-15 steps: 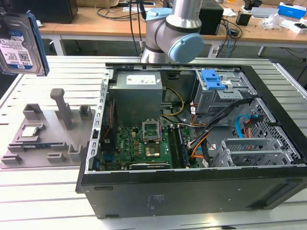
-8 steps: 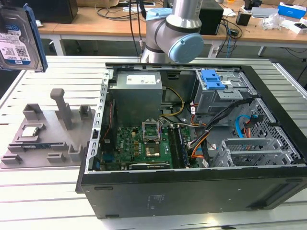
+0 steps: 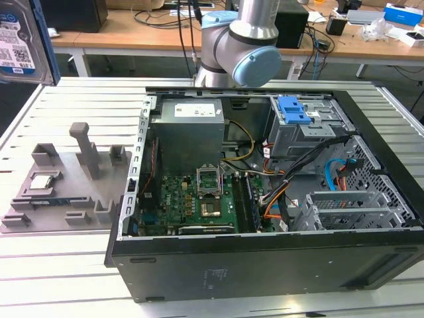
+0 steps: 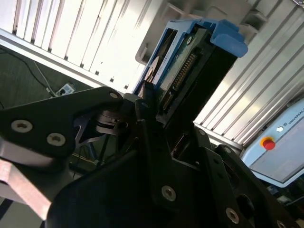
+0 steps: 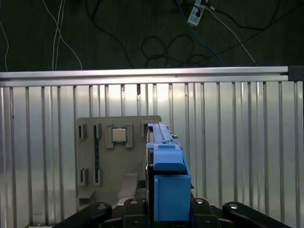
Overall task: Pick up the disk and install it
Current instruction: 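Pick up the disk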
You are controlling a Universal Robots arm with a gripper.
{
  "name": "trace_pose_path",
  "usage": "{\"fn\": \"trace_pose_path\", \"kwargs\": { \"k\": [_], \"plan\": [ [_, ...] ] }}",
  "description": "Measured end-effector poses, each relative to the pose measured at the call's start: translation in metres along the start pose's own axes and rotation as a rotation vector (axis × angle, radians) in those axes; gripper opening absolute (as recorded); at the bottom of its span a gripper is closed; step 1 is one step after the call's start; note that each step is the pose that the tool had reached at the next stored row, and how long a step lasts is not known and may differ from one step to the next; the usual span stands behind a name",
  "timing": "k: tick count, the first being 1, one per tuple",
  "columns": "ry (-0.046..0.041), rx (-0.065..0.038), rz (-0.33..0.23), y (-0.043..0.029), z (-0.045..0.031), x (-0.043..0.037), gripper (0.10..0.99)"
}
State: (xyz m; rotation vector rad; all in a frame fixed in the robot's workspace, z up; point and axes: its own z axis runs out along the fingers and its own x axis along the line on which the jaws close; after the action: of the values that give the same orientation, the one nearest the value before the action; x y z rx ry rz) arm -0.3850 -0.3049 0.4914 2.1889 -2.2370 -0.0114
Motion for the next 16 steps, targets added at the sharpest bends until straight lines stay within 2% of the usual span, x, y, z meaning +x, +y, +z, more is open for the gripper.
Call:
{"fn": "trace_pose_path", "kwargs": {
  "k": [4,8,9,11,16],
  "plan": [
    [0.0,0.0,0.0,0.0003,-0.0204,0.0001,0.361],
    [0.0,0.0,0.0,0.0004,-0.0319,0.0001,0.361],
    [0.0,0.0,0.0,0.0005,-0.0374,0.0001,0.361],
    [0.0,0.0,0.0,0.0005,-0.0408,0.0001,0.361],
    [0.0,0.0,0.0,0.0005,-0.0416,0.0001,0.361]
  ]
}}
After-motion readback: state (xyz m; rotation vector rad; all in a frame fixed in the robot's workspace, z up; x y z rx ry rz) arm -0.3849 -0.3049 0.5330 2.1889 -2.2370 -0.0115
